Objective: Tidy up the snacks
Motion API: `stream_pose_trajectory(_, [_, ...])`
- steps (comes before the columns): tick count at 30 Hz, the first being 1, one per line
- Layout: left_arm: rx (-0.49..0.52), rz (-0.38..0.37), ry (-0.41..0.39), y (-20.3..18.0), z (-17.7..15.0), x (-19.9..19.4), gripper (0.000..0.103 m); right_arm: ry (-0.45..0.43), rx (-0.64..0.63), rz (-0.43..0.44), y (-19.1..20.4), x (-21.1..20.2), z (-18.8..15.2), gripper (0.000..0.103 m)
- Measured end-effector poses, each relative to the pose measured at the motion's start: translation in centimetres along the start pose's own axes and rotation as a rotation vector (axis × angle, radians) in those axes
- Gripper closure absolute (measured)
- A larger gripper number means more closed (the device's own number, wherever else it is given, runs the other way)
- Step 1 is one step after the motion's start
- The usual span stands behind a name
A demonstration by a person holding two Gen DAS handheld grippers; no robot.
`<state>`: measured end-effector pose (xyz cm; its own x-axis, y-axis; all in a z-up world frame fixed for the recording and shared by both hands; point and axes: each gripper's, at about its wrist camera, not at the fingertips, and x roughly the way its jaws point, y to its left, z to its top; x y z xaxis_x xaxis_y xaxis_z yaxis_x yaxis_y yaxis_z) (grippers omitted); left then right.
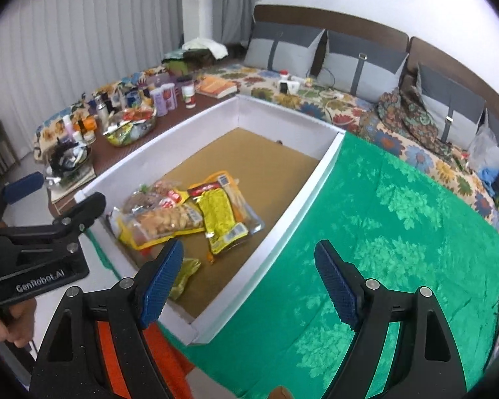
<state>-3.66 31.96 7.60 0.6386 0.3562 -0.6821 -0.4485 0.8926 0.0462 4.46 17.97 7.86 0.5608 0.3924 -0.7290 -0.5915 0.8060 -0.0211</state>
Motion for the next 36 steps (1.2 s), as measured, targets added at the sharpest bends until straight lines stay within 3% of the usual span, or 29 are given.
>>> stream_pose_trajectory(4, [-0.023, -0.060, 0.034, 0.4, 0.3, 0.0, 0.000, 0.010, 0.010, 0.014, 0.4, -0.2, 0.3, 0.019])
stream_pose_trajectory(15, [-0.080, -0.071, 0.061, 1.0, 0.0, 0.7, 0.000, 0.019, -0.015, 0.013, 1.2, 0.0, 0.3, 0.019])
stream_pose_trajectory(23, [-0.040, -0.045, 0.040, 0.9, 0.0, 0.4, 0.000, 0.030, -0.036, 0.015, 1.6, 0.1, 0.2, 0.019])
stream_pose_trajectory(36, [-0.064, -0.065, 0.053, 1.1, 0.1, 0.4, 0.000, 0.030, -0.038, 0.007, 1.7, 0.0, 0.3, 0.019])
